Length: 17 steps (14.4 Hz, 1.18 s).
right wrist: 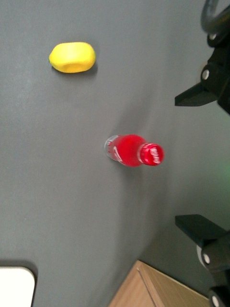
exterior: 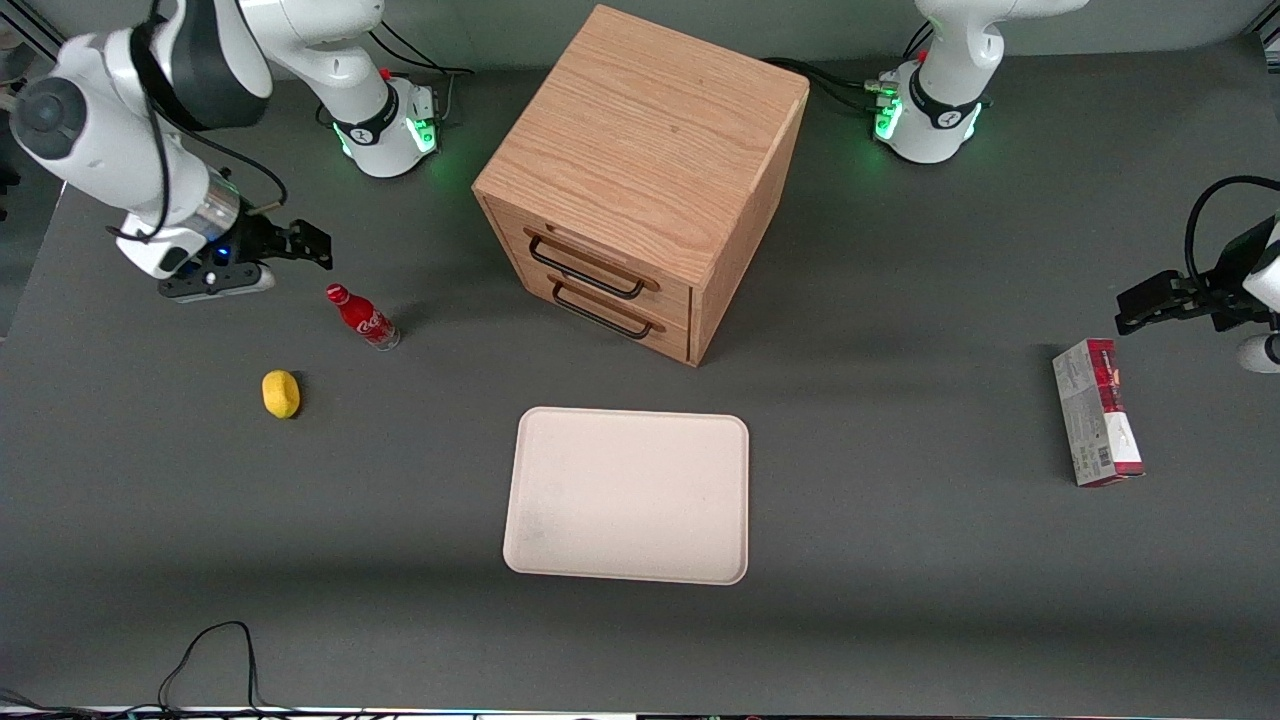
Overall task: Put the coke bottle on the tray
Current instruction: 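Lower the open right gripper around the red bottle's cap end, then close the right gripper on the bottle and lift it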
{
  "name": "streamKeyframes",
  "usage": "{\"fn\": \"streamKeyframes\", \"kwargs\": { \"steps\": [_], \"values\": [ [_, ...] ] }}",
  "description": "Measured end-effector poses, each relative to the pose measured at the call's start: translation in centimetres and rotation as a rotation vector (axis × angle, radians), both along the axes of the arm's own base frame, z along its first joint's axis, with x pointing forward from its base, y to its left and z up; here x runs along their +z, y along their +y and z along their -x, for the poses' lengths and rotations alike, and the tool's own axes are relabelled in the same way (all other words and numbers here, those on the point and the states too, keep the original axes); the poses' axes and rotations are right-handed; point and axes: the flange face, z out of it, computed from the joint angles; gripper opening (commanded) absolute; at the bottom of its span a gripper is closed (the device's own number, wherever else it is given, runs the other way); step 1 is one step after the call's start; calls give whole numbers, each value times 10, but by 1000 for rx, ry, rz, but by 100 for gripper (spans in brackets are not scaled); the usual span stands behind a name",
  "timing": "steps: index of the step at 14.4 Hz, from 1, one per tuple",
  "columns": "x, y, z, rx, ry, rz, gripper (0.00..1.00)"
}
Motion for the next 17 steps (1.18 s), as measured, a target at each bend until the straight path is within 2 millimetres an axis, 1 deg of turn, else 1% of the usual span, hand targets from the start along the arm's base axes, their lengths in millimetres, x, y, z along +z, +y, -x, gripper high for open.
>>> {"fn": "streamKeyframes", "kwargs": {
  "steps": [1, 3, 5, 7, 11, 17],
  "values": [
    [-14, 0, 2, -1, -8, 1, 100],
    [-36, 1, 4, -2, -22, 2, 100],
    [-53, 1, 4, -3, -30, 4, 100],
    [-64, 1, 2, -3, -33, 7, 100],
    [-75, 9, 2, 14, -19, 9, 100],
    [-78, 9, 5, 15, -12, 10, 98]
  ]
}}
